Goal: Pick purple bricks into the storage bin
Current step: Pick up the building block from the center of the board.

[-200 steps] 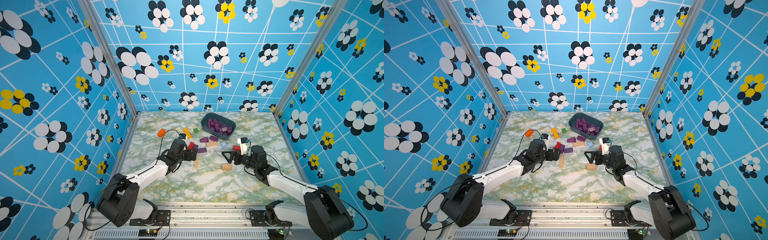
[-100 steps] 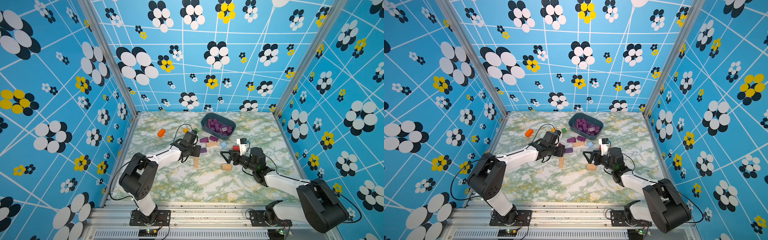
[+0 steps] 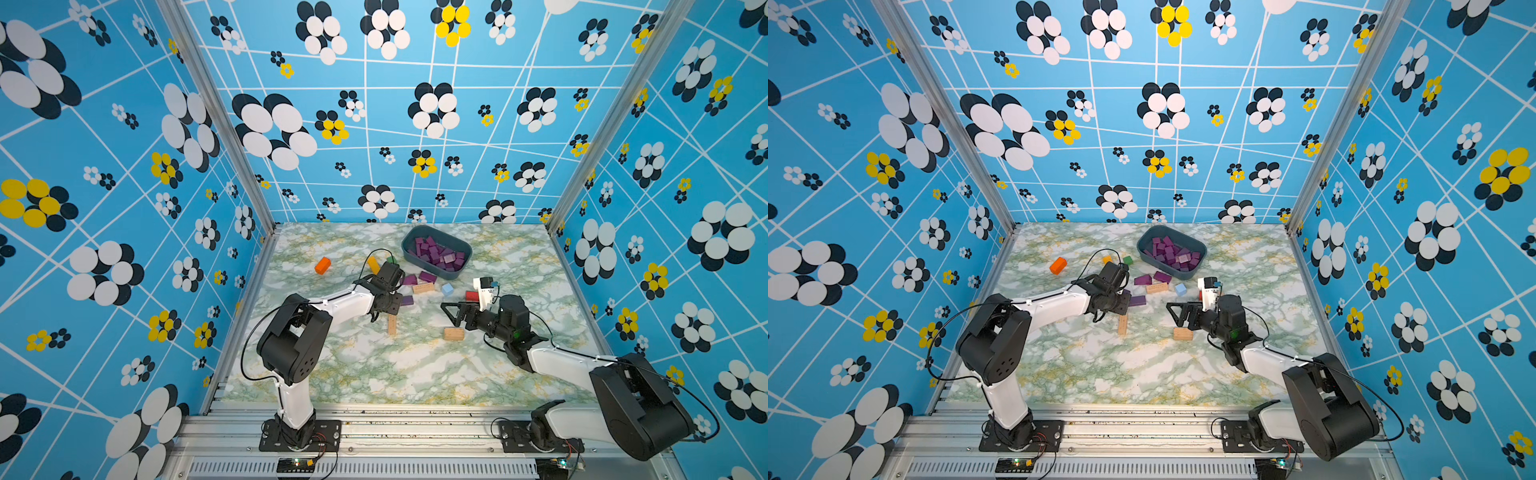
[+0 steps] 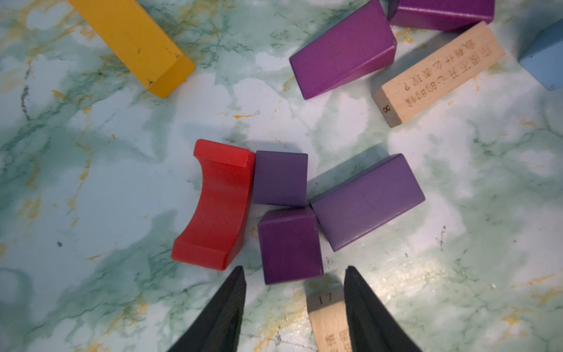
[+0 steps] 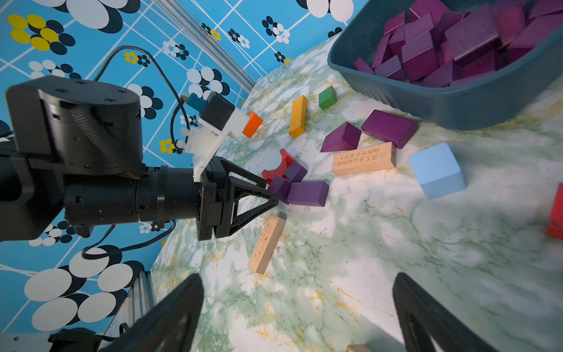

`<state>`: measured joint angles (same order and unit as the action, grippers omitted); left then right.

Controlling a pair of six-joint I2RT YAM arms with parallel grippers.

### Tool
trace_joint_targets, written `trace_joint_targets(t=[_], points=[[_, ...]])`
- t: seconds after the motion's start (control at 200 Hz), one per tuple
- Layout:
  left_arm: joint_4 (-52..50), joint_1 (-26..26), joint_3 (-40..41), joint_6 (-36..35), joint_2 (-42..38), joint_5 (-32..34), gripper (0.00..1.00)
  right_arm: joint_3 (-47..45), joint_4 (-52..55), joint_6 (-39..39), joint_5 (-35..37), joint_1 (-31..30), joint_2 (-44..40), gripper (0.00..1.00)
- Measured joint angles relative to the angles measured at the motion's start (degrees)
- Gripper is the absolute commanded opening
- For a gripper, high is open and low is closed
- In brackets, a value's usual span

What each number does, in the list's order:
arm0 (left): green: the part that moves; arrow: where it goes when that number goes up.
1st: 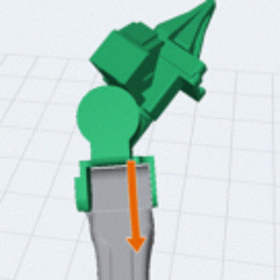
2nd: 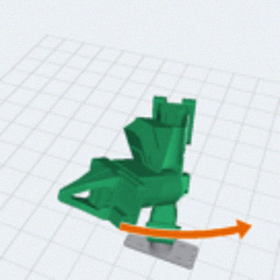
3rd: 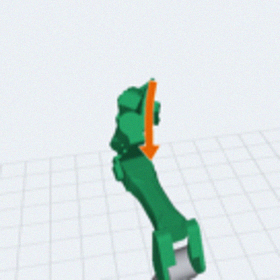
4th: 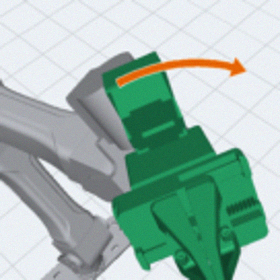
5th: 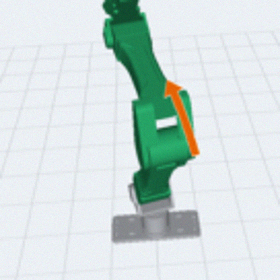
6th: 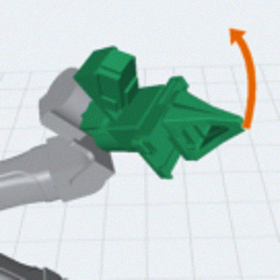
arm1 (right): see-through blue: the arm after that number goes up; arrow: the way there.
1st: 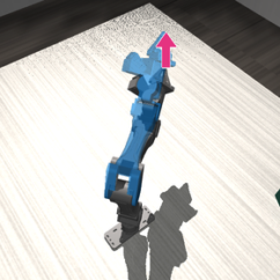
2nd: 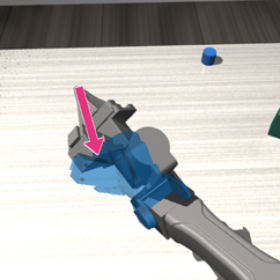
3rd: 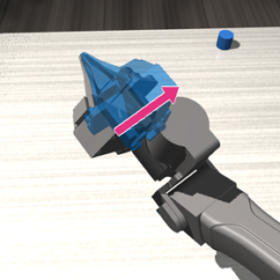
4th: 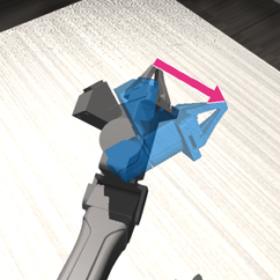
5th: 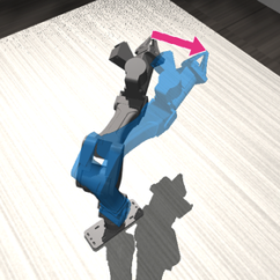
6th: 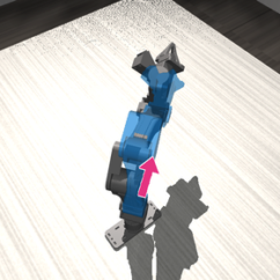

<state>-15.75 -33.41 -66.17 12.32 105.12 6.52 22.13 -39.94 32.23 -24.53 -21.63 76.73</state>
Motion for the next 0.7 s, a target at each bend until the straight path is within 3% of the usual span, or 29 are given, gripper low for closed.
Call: trace_joint_targets(t=[0.41,0.7], points=[[-1.07,0.15,-4.79,-1.4,4.0,1.22,0.44,0.02,0.15,-0.02,0.5,0.0,0.83,0.99],[-2.29,0.79,-5.92,-1.73,4.33,2.97,0.44,0.02,0.33,0.0,0.66,0.0,1.25,0.99]])
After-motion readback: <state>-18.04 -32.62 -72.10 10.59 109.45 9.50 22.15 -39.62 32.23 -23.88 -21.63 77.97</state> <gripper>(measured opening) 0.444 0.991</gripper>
